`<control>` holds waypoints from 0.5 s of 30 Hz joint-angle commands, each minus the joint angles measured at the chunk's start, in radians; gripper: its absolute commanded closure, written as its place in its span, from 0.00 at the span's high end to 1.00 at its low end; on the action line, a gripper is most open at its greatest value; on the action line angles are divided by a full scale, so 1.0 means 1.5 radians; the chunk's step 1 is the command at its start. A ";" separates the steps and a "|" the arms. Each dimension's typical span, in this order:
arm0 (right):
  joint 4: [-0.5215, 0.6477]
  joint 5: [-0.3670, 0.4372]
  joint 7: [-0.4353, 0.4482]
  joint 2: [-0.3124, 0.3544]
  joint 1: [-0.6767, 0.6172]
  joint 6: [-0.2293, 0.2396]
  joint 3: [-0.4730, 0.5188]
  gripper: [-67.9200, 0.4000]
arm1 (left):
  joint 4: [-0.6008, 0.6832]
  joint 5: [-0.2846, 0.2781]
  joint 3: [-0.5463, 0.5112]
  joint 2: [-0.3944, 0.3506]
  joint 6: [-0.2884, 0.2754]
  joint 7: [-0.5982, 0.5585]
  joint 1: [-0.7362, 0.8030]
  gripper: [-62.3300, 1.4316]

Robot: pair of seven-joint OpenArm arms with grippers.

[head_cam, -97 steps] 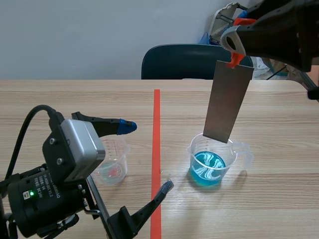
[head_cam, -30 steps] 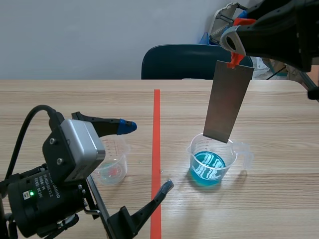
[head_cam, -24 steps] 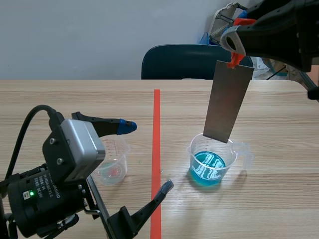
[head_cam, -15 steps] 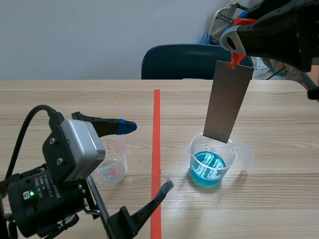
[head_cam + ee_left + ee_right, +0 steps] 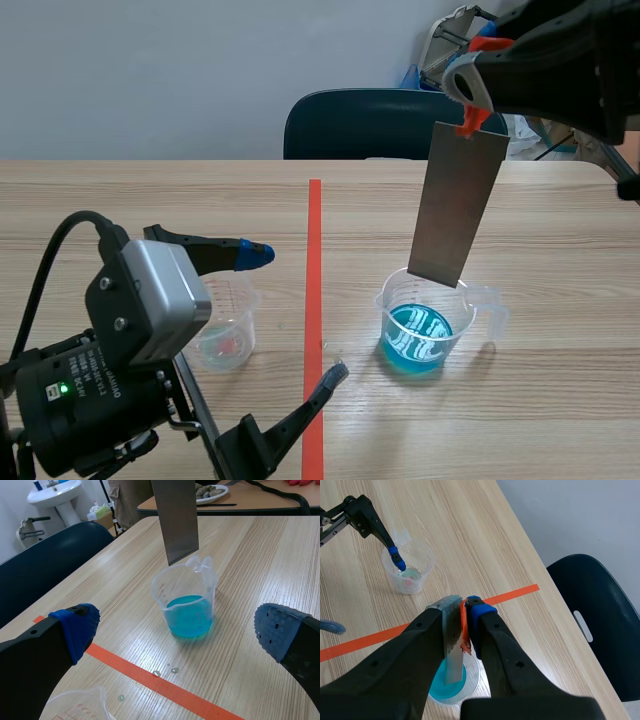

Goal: Do the redox reaction experiment

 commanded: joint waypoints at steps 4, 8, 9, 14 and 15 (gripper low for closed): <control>0.007 0.005 0.005 0.005 0.009 0.005 0.007 0.01 | 0.015 -0.009 -0.002 0.003 0.026 0.003 0.000 0.97; 0.007 0.005 0.005 0.005 0.009 0.005 0.007 0.01 | 0.015 -0.008 -0.002 0.004 0.026 0.019 0.000 0.18; 0.007 0.005 0.005 0.005 0.009 0.005 0.007 0.01 | 0.015 -0.007 -0.002 0.004 0.026 0.021 0.000 0.05; 0.007 0.005 0.005 0.005 0.009 0.005 0.007 0.01 | 0.015 -0.012 -0.002 0.007 0.026 0.009 -0.002 0.05; 0.007 0.005 0.005 0.005 0.009 0.005 0.007 0.01 | 0.015 -0.014 -0.002 0.011 0.026 0.007 -0.003 0.05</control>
